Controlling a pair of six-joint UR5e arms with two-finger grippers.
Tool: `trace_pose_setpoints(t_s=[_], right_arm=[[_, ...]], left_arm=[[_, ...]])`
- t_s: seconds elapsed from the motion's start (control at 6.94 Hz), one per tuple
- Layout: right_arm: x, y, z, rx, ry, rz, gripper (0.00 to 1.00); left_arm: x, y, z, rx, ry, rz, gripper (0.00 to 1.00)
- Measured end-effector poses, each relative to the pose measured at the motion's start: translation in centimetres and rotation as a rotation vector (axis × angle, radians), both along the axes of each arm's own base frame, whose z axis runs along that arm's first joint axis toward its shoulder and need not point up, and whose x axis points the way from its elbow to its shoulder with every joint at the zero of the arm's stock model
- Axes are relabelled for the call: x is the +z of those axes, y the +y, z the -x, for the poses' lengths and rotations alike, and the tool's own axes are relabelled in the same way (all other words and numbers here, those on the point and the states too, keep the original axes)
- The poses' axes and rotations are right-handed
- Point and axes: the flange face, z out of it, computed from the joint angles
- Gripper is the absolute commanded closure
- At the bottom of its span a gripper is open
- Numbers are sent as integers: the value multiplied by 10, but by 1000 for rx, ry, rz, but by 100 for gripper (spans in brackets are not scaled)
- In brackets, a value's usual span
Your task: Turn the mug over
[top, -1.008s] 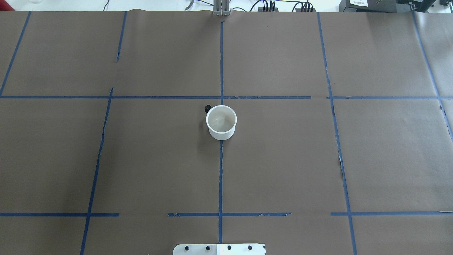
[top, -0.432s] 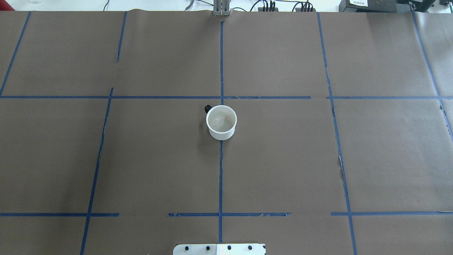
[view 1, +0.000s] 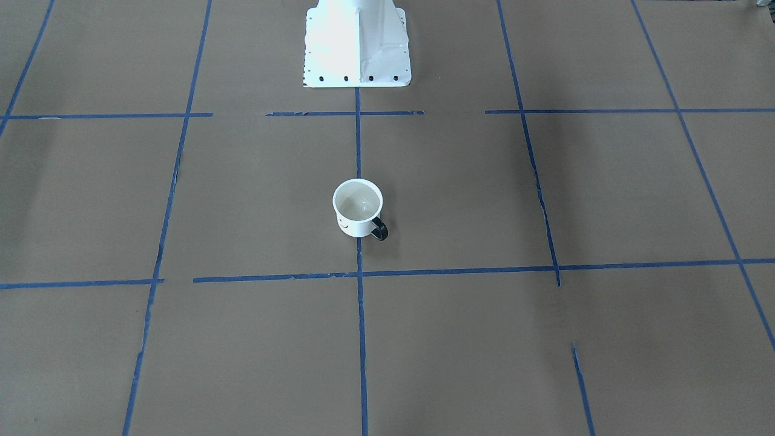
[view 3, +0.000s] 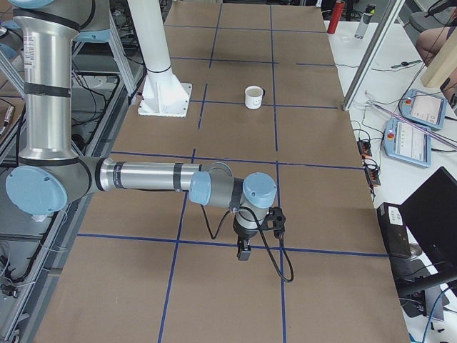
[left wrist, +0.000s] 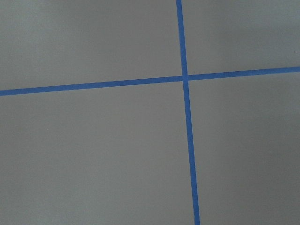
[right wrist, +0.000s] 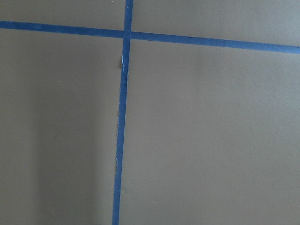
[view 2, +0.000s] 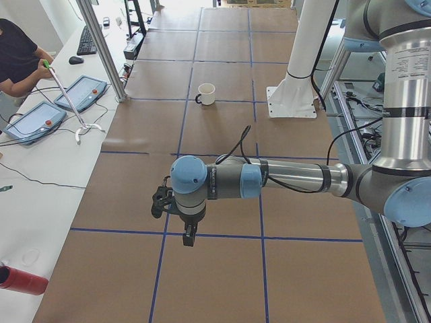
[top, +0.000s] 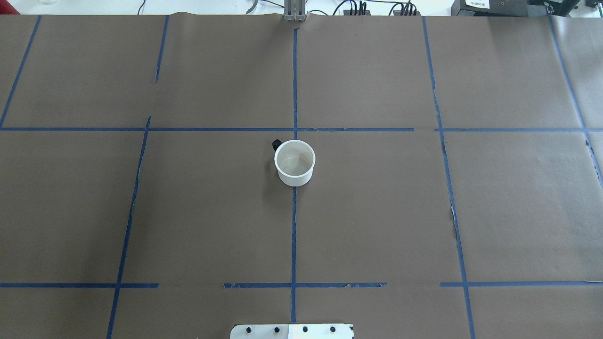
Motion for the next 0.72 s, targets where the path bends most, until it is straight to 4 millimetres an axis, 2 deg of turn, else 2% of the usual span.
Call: trace_pose_setpoints(t_s=[0.72], right_arm=[[0, 0, 0, 0, 0, 0, 0]], left_arm=[[19, -4, 0, 3, -5, -49, 0]])
